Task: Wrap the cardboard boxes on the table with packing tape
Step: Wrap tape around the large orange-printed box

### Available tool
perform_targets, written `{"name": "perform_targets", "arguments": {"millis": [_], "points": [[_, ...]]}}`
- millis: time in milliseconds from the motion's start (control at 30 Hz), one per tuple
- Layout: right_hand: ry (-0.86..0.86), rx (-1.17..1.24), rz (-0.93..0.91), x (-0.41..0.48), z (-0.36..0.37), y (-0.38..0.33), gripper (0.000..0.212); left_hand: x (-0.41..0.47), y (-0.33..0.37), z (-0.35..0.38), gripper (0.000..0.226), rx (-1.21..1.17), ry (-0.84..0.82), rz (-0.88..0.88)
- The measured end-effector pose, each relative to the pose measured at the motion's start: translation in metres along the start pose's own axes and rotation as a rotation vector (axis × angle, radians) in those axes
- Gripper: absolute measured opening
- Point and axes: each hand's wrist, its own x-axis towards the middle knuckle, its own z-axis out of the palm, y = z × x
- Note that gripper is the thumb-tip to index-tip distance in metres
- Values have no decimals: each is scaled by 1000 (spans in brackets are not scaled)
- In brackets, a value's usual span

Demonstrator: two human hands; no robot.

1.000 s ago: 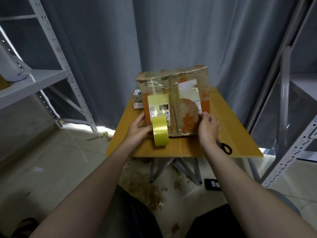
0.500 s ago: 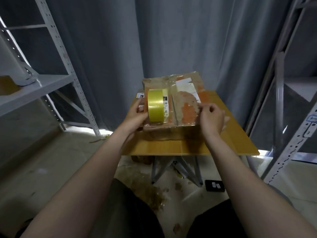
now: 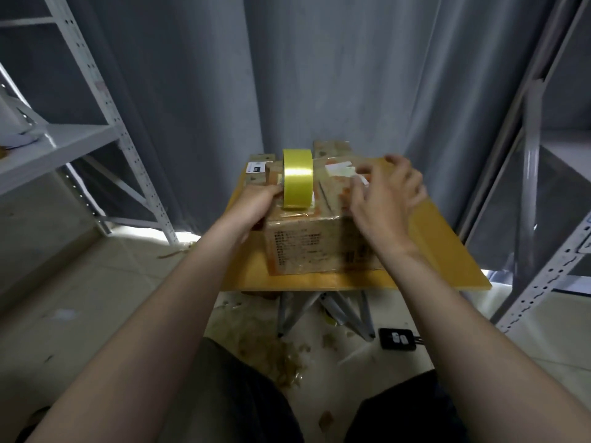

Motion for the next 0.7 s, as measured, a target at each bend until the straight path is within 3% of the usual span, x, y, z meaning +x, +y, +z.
{"name": "perform_targets", "arguments": {"millis": [67,167,233,333,400,567,700], "points": [[-179,293,-171,5,1,-25,46,-1,-4,-6,20,13,-35,14],[-527,724,-54,4,11,-55,42,-3,-16,-17,23,81,-135,120],[-524,731,-43,4,23,-58,35,-2,-30,-25,30,147,-212,216],[-499,649,-119,5,30,-52,26,2,-53,-30,52,282,-153,406],[-523,635,-129,4,32,-48,26,3,-65,-25,49,263,-140,476],[-480,715,-108,-4,28,-47,26,2,-86,-10,52,294,-100,562],[-454,836,-69,-13,21,-53,13,4,-86,-11,52,305,-101,547]]}}
